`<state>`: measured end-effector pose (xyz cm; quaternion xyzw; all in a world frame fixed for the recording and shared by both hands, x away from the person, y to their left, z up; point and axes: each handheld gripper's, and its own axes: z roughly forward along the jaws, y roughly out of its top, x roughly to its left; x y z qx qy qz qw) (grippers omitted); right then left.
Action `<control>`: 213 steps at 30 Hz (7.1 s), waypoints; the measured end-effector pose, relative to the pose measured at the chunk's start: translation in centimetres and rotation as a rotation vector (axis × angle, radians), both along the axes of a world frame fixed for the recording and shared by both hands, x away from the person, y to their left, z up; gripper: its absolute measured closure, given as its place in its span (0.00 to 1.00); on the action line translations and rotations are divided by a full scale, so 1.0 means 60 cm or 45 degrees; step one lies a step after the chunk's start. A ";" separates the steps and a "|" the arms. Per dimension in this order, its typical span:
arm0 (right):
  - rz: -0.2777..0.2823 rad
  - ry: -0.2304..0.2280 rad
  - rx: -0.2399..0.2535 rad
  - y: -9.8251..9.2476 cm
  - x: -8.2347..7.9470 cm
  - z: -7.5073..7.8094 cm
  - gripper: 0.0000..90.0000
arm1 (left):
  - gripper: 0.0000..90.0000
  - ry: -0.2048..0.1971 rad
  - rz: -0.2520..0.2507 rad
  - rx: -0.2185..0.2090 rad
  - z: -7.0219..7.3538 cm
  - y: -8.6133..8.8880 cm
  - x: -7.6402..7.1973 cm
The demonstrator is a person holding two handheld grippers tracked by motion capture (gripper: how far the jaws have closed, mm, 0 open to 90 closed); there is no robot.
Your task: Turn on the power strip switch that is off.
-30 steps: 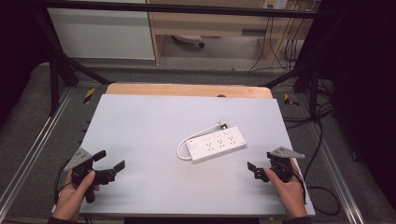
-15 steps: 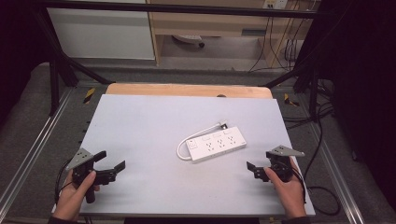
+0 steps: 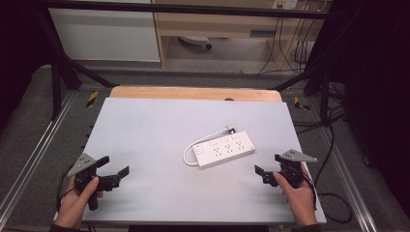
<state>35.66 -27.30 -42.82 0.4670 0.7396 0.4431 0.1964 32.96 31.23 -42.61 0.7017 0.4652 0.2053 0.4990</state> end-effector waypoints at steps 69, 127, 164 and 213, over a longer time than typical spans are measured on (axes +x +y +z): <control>-0.022 -0.101 0.033 0.032 0.107 0.109 0.04 | 0.06 0.026 0.003 0.011 -0.006 -0.002 0.001; -0.109 -0.059 -0.030 0.056 0.189 0.094 0.09 | 0.06 0.029 -0.003 0.030 -0.007 -0.002 0.002; -0.098 0.035 -0.013 0.080 0.221 0.051 0.33 | 0.06 0.034 -0.008 0.037 -0.008 -0.003 0.003; -0.047 0.036 0.023 0.115 0.222 0.013 0.75 | 0.07 0.037 -0.011 0.042 -0.008 -0.003 0.003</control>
